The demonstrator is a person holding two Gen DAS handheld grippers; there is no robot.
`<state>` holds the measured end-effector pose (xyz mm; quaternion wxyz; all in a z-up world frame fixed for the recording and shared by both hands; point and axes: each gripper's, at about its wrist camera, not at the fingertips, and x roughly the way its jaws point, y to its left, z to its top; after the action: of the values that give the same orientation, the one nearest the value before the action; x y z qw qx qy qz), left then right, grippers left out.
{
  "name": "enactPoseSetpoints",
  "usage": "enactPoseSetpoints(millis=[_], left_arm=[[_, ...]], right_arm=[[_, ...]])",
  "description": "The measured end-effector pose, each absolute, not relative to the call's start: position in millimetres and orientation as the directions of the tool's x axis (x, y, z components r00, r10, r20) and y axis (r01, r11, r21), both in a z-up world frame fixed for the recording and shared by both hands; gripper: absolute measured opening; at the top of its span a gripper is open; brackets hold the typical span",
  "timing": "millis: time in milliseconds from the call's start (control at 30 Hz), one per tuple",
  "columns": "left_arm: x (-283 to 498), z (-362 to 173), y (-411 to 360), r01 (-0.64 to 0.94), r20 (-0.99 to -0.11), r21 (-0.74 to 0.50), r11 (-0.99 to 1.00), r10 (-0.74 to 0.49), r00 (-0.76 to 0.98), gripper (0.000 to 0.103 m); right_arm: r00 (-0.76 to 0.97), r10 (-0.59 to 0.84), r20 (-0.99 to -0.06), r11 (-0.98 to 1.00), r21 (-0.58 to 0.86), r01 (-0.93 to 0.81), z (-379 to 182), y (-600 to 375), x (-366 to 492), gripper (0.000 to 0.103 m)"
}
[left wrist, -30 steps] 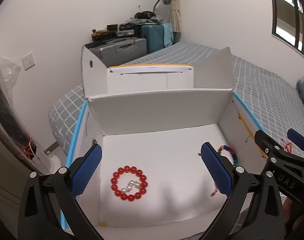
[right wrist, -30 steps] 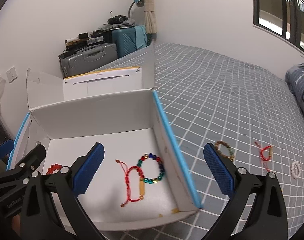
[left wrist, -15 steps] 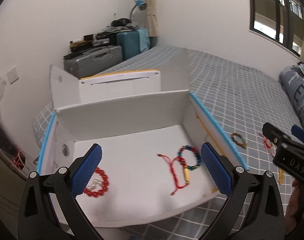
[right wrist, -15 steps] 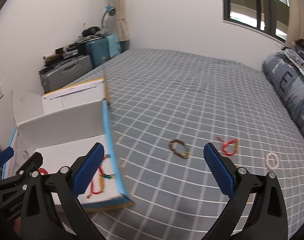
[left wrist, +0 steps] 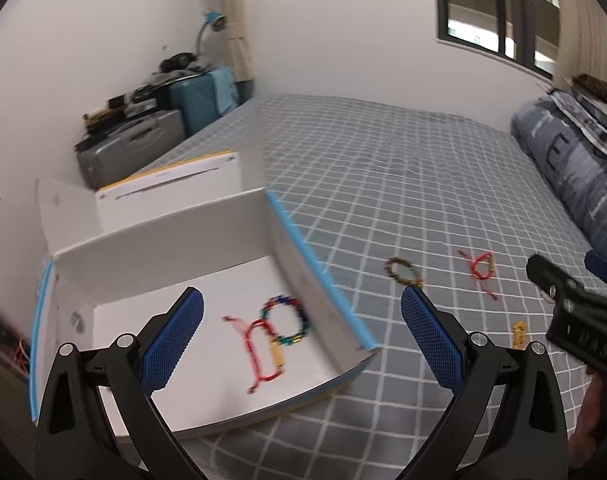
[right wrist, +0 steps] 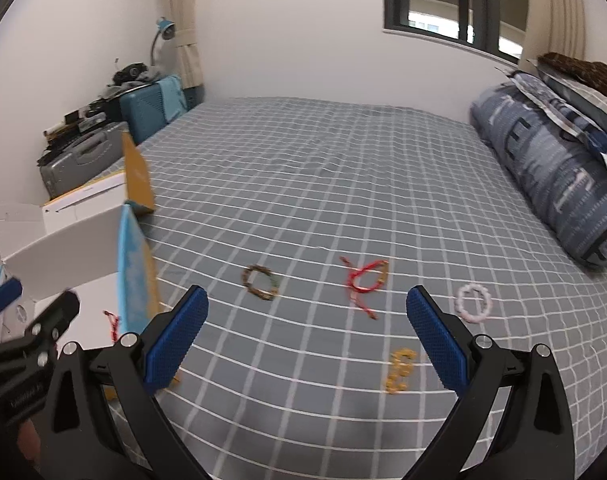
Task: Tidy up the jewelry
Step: 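Move both open tools back over the remaining bracelets on the bed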
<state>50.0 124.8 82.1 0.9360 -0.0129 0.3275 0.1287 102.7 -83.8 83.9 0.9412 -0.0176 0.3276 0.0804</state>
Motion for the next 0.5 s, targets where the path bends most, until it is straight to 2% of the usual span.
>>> enactPoseSetpoints(millis=[300,500], left_arm=[[117.4,59.3,77.2,-0.129,-0.701,0.069,0.989,0.14,0.7,0.097],[166.7,41.9,61.9,-0.091,-0.756,0.016,0.996,0.072,0.65,0.097]], right_arm=[[0.731,0.086,-0.677,0.995,0.029,-0.09,63.6,-131.8,119.2,0.095],[0.689,0.064,-0.722,0.998,0.036,-0.055,38.6,-149.2,138.2,0.095]])
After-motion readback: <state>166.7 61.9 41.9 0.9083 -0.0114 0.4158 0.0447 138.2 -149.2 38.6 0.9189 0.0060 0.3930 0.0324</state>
